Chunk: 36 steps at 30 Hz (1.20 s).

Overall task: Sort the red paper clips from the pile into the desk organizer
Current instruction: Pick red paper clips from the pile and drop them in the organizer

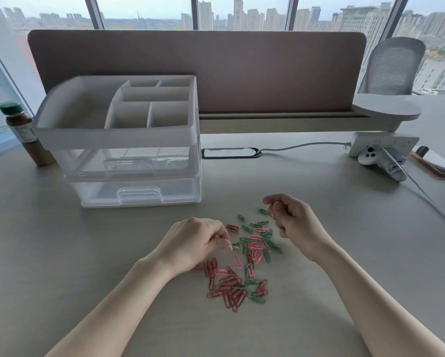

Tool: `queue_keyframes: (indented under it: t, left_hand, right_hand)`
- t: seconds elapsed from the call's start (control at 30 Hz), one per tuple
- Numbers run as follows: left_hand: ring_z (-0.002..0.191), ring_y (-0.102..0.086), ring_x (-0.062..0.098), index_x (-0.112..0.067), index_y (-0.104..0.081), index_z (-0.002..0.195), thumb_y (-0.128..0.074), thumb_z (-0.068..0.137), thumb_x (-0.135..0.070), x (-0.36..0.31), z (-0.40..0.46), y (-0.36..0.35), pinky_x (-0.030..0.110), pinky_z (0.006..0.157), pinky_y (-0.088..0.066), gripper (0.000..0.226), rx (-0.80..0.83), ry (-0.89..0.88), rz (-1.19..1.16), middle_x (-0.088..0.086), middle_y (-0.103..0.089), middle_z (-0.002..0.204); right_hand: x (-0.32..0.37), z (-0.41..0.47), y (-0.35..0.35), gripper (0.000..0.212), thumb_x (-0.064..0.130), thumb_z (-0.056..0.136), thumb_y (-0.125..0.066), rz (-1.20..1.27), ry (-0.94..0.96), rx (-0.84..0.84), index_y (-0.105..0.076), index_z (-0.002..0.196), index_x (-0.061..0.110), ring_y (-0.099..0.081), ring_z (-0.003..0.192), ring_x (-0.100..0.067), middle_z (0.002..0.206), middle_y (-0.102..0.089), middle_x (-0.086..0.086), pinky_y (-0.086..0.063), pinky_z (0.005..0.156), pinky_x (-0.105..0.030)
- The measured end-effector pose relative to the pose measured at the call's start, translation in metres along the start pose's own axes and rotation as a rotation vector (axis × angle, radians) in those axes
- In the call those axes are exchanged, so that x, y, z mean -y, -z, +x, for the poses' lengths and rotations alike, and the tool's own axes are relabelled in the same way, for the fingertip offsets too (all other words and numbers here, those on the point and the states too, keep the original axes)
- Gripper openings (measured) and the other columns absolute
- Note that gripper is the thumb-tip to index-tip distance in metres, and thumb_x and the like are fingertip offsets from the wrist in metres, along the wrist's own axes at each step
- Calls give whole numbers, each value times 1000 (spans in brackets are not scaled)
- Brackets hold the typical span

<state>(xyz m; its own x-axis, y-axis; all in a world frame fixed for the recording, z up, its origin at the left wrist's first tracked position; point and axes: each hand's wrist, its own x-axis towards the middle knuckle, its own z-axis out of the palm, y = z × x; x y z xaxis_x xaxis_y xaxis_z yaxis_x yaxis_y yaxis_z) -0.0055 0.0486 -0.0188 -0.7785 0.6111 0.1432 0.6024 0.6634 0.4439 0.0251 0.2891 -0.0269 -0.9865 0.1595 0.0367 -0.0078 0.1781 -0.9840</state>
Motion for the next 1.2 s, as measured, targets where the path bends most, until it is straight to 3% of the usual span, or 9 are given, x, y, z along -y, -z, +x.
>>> queue_keyframes:
  t: [0.17,0.27,0.37,0.53,0.67,0.83,1.03,1.1,1.2]
  left_hand:
    - [62,-60,5,-35,-67,77,-70,84,-40,5,1,0,25,66,-49,9,23,65,-337,-10,-70,71]
    - [71,-68,4,-25,-71,78,-74,82,-25,2,0,2,17,70,-50,5,32,74,-500,-12,-73,74]
    - [62,-60,-5,-22,-72,77,-74,83,-20,2,0,3,11,65,-44,7,33,102,-554,-18,-68,65]
    - [52,-44,5,-18,-63,84,-59,95,-27,3,-2,5,17,54,-38,15,-19,160,-602,-9,-53,60]
    - [55,-24,12,-13,-43,78,-46,100,-29,1,-8,9,20,47,-26,28,-2,232,-1103,-2,-34,67]
    - [55,-32,7,-8,-58,80,-52,94,-14,-6,-17,6,16,46,-29,17,-51,372,-1661,9,-65,87]
    - [54,-30,7,-4,-64,94,-48,88,3,2,-25,3,16,42,-29,18,-121,439,-1938,3,-49,73]
    - [55,-28,8,-3,-65,102,-42,84,4,4,-29,4,17,42,-28,30,-69,469,-1979,2,-46,71]
    - [54,-29,10,-2,-70,88,-39,82,-5,3,-33,4,19,44,-24,32,-6,509,-1991,3,-44,69]
  right_hand:
    - [3,-6,4,28,19,106,-37,304,-176,89,-52,83,11,-22,53,-10,68,-45,4,-18,44,-19]
    - [3,-8,5,29,22,106,-36,334,-202,112,-45,80,15,-21,53,-10,67,-41,3,-18,43,-19]
    - [2,-10,4,29,21,106,-35,327,-196,129,-45,81,12,-21,52,-10,67,-44,0,-19,42,-19]
    - [2,-12,3,23,12,105,-38,308,-198,135,-55,90,7,-21,50,-9,65,-42,-1,-17,42,-19]
    - [4,-15,6,25,6,103,-36,366,-231,157,-58,92,7,-19,54,-12,64,-39,1,-15,42,-21]
    - [5,-22,1,25,10,101,-44,135,-175,109,-65,89,5,-20,50,-11,60,-31,3,-17,42,-21]
    - [13,-37,-9,10,25,89,-67,-312,31,124,-75,83,22,-45,50,-5,58,-60,4,-37,51,-17]
    - [13,-40,-13,7,29,84,-70,-389,58,178,-74,79,27,-40,50,-9,54,-52,7,-35,53,-25]
    - [12,-44,-21,4,32,80,-73,-496,91,235,-73,78,28,-33,47,-9,49,-43,12,-31,50,-25]
